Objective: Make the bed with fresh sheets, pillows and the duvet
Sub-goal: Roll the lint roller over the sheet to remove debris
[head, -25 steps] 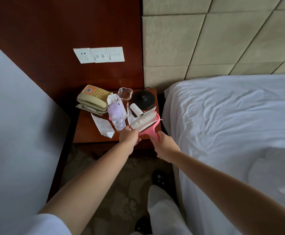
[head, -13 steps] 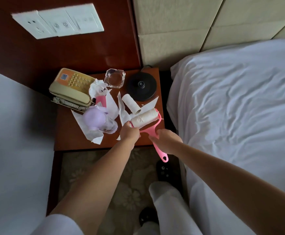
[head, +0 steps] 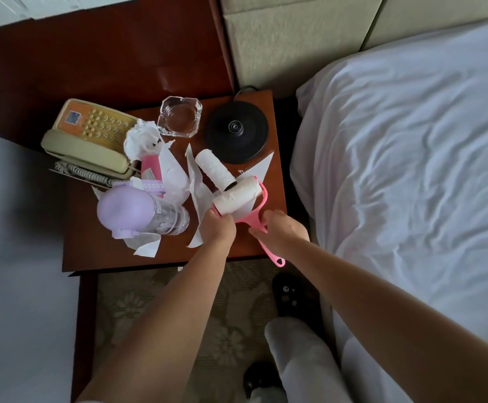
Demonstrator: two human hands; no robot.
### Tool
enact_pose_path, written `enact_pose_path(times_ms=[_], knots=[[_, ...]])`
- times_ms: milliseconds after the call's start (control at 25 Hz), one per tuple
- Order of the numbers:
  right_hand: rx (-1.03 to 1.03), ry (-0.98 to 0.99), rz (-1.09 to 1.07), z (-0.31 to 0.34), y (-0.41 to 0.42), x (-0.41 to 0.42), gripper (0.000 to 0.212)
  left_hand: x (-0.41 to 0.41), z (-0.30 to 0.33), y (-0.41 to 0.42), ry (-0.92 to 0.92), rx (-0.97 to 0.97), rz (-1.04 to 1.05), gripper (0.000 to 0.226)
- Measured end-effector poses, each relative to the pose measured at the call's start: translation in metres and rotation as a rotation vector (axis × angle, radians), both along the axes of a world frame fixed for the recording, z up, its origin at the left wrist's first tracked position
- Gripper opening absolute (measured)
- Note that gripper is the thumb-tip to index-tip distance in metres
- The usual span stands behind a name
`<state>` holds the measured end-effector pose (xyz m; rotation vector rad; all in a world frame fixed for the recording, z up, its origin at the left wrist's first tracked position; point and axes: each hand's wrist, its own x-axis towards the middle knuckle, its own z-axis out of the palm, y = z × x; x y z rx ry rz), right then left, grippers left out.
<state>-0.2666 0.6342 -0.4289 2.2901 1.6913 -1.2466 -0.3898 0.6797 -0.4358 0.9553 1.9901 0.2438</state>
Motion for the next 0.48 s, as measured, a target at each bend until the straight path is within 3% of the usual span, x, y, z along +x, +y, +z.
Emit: enact_pose_path(times_ms=[240,480], knots=[[0.06,-0.053,-0.149,0.063,-0.05,0.02,0.03,-0.004,0.052,-0.04,0.003,0.08,-0.176,0.038],[0.134,-0.08,-0.386,0.166,-0.167,0.02,0.03,-0.002,0.151,-0.127,-0.077,0.151,-0.376,0.028]])
